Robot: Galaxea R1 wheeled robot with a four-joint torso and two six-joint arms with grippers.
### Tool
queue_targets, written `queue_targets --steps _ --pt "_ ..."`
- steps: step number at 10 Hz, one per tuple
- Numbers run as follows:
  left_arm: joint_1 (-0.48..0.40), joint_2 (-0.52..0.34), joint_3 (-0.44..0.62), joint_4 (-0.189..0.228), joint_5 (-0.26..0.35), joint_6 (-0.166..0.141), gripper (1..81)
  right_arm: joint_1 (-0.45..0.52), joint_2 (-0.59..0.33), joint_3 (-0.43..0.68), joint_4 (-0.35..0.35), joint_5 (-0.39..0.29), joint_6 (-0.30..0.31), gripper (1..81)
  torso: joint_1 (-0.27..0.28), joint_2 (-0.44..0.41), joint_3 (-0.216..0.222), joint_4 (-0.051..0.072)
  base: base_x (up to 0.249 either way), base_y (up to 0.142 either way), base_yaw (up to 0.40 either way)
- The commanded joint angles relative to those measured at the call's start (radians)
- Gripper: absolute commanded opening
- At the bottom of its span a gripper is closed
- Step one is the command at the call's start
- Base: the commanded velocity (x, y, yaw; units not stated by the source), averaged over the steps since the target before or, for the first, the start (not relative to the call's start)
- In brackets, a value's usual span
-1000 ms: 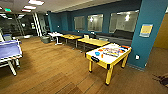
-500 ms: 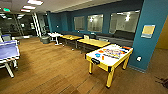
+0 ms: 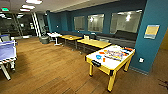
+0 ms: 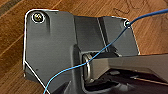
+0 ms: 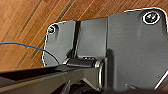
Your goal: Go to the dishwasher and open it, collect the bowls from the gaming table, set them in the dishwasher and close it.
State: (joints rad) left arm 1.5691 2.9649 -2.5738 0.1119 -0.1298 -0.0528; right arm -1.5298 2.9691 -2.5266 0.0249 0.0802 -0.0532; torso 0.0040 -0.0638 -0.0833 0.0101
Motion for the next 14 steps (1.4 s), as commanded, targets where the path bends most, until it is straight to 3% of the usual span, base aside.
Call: queue_targets --steps 1,8,14 --pt "-0.039 -0.001 0.006 0.005 0.048 0.004 81.1 0.052 0.004 0.01 -0.013 -0.05 -0.004 81.1 0.0 0.0 0.0 0.0 0.225 0.0 0.0" --pt "-0.039 -0.001 0.006 0.003 0.048 0.004 81.1 0.05 0.006 0.01 -0.013 -0.05 -0.004 81.1 0.0 0.0 0.0 0.0 0.225 0.0 0.0" --pt "-0.039 -0.001 0.006 0.002 0.048 0.004 81.1 0.05 0.006 0.01 -0.022 -0.048 -0.004 81.1 0.0 0.001 0.0 0.0 0.196 0.093 0.0"
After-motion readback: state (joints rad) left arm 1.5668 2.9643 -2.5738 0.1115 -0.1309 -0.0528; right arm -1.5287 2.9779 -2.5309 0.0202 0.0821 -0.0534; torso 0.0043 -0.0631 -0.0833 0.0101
